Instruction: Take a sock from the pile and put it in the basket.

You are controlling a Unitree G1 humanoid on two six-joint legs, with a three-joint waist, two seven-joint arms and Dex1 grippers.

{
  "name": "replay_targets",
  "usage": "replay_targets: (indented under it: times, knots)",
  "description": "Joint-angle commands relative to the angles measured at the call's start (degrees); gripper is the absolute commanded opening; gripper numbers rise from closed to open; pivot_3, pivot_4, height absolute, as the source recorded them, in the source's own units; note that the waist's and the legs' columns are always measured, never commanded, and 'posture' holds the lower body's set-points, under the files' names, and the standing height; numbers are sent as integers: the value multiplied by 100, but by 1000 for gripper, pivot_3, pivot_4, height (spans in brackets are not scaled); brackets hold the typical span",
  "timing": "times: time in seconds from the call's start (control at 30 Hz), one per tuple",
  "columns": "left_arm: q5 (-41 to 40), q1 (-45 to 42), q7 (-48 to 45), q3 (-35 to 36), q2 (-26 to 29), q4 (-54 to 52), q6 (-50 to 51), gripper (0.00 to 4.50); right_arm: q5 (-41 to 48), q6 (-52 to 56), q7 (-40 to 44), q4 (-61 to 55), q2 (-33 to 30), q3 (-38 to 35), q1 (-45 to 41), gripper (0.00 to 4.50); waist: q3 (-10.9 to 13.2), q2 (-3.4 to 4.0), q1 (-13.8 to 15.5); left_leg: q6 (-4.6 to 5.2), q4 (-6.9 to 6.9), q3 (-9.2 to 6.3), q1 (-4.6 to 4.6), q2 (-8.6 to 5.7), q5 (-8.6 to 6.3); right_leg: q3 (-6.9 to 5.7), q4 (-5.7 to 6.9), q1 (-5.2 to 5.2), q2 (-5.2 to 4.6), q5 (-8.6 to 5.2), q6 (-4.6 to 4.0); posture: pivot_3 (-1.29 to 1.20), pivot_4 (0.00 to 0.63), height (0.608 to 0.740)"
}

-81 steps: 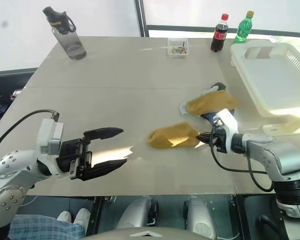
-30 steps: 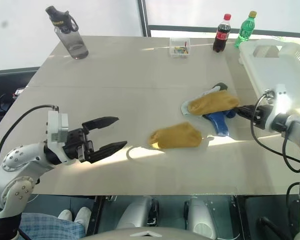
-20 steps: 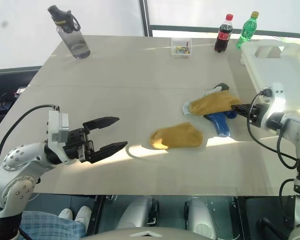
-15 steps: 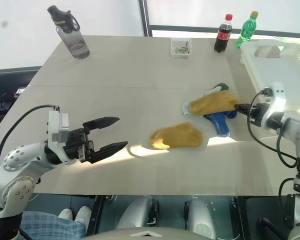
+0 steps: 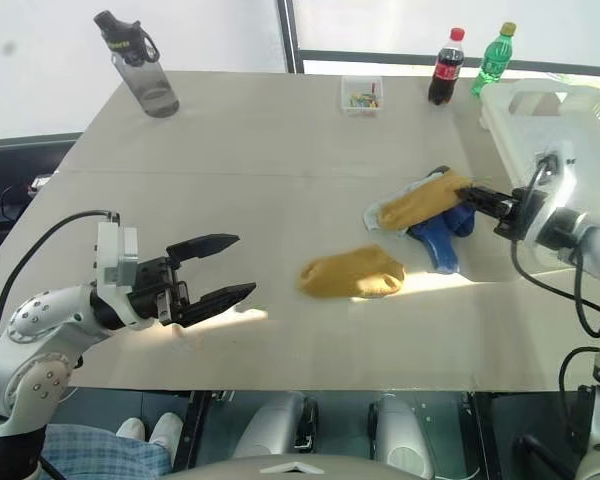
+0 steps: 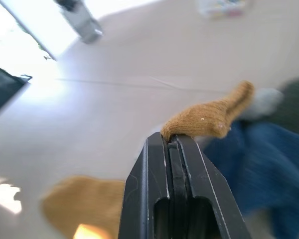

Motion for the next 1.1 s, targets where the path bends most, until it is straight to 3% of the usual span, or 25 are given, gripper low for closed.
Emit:
replay_targets:
  times: [0.03,0.17,0.8,0.93,1.1]
  knots:
    - [-5,-68,-49,7,11,-81,-105,4500,633,305,-10,-242,-113,-464,-143,36,0,0,8,0,0,0,0,0,0,0,0,0,-2,0,0,0,150,740]
    - [-5,-89,-68,-7,13,-72,-99,4500,853,450,-285,-475,24,-262,-310,36,0,1,-4,0,0,0,0,0,0,-1,1,-1,-3,0,-1,0,150,740]
    - [-57,98,104,17,-44,-314,-65,4500,1668,562,-1849,-1465,1940,1202,-1435,36,1,1,-133,-4,-3,-2,-3,0,2,-2,1,-4,-6,0,0,0,150,740]
    - [-56,138,153,6,-69,-346,-73,4500,1286,416,-2268,-1247,2179,1365,-1405,36,1,1,-132,-4,-3,-4,-3,-2,2,-5,0,-4,-10,0,0,0,150,740]
    - [-35,179,197,-3,-116,-361,-105,4500,-19,-143,-2044,-802,1761,2085,-507,36,-3,-5,-112,-5,-7,-6,-5,-5,2,-9,-9,-2,-12,-1,-2,0,150,740]
